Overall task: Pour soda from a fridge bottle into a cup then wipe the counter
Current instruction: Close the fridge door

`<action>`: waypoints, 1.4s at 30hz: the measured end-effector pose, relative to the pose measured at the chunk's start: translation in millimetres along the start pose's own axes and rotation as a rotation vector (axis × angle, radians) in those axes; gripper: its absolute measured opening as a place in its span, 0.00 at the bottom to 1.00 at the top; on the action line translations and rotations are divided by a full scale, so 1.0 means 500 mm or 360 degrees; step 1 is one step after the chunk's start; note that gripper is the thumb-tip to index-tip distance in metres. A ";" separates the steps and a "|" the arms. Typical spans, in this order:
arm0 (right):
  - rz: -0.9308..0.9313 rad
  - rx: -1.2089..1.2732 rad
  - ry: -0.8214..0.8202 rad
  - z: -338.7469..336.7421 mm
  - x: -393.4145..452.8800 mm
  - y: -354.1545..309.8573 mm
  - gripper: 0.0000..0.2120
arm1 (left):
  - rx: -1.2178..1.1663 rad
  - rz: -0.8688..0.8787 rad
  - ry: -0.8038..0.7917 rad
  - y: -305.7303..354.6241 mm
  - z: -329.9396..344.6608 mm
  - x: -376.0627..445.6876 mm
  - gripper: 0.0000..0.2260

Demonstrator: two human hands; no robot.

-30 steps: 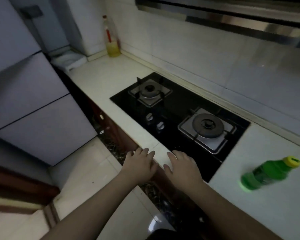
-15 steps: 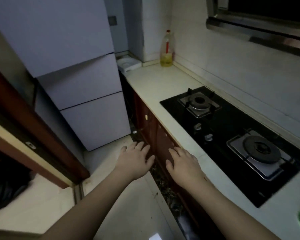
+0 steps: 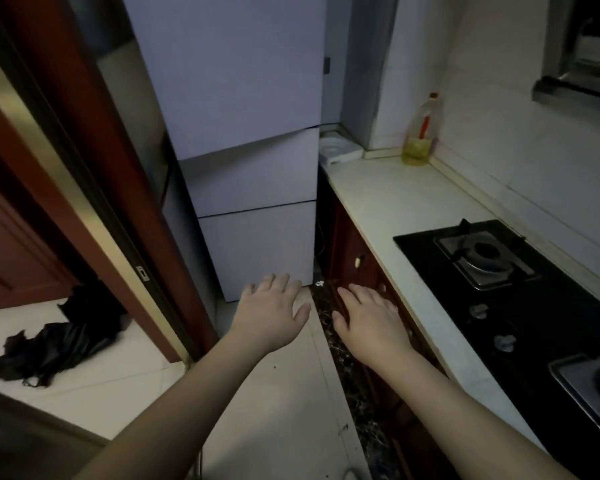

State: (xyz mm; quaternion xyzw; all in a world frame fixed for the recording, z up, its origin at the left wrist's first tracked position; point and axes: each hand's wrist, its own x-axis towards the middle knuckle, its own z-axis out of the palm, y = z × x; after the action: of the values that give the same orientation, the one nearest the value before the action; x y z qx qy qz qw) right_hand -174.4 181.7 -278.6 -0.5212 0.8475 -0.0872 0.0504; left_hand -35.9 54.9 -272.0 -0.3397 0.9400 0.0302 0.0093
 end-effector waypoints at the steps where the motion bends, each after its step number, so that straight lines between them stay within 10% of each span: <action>1: -0.0027 -0.0010 -0.0002 -0.002 0.020 -0.005 0.26 | -0.0001 -0.0023 0.0006 -0.011 -0.004 0.012 0.26; 25: -0.0594 -0.0005 0.0152 -0.134 0.633 -0.078 0.26 | 0.0194 -0.0441 0.0220 -0.253 -0.199 0.404 0.28; 42: -0.0651 0.0055 0.0433 -0.198 0.987 -0.362 0.26 | 0.0288 -0.0348 0.0534 -0.604 -0.312 0.627 0.25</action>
State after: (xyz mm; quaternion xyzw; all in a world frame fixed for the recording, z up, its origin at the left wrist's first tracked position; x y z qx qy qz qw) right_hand -256.6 -329.1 -142.9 -0.6645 0.7217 -0.1793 -0.0741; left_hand -83.3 -386.9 -143.4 -0.4378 0.8848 -0.1124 -0.1135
